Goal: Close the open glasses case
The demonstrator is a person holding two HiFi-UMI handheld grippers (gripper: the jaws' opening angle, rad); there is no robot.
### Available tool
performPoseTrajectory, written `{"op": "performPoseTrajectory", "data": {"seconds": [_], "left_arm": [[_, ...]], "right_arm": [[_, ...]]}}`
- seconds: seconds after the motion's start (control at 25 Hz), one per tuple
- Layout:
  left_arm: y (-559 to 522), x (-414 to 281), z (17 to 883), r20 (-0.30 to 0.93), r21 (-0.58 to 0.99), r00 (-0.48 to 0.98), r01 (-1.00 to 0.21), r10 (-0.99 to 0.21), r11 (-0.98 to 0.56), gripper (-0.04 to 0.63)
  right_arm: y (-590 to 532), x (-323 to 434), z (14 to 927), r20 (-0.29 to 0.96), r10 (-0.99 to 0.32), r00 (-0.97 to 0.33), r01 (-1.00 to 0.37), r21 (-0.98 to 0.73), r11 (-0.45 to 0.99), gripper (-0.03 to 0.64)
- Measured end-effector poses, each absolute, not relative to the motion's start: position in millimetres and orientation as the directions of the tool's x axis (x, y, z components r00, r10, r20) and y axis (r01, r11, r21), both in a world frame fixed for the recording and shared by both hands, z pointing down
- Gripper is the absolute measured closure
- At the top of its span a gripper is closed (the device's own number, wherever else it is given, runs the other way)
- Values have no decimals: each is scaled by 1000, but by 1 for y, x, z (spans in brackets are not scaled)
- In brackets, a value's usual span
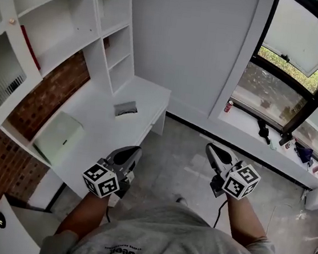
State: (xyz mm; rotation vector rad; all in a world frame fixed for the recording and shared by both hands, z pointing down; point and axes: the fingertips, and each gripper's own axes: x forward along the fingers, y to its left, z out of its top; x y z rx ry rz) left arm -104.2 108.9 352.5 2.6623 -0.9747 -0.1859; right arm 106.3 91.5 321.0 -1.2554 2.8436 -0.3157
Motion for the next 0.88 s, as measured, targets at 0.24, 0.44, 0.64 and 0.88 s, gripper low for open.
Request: {"op": "performPoseTrajectory", "data": {"seconds": [0.24,0.44,0.64,0.88], "left_arm": [[65,-105,357,-11,313,726,-651,-688,-692,598],[1,-90,370,3,293,681,-701,-732,-650,598],[-87,-55,368,-9,295,639,-734,-769,-612,598],[-189,-5,355,-25,306,613,-747,-790,-590,598]], "right_arm": [[34,111,333,63,-699,-712,-695,-202,690,607],[-45,129,347,52,-663,-747,-657,-210,724,607],[-142,157,346,48,-622,-782,-616,-210,759,607],[-244,192,335,64,-564,-823,-566,-171,807,607]]}}
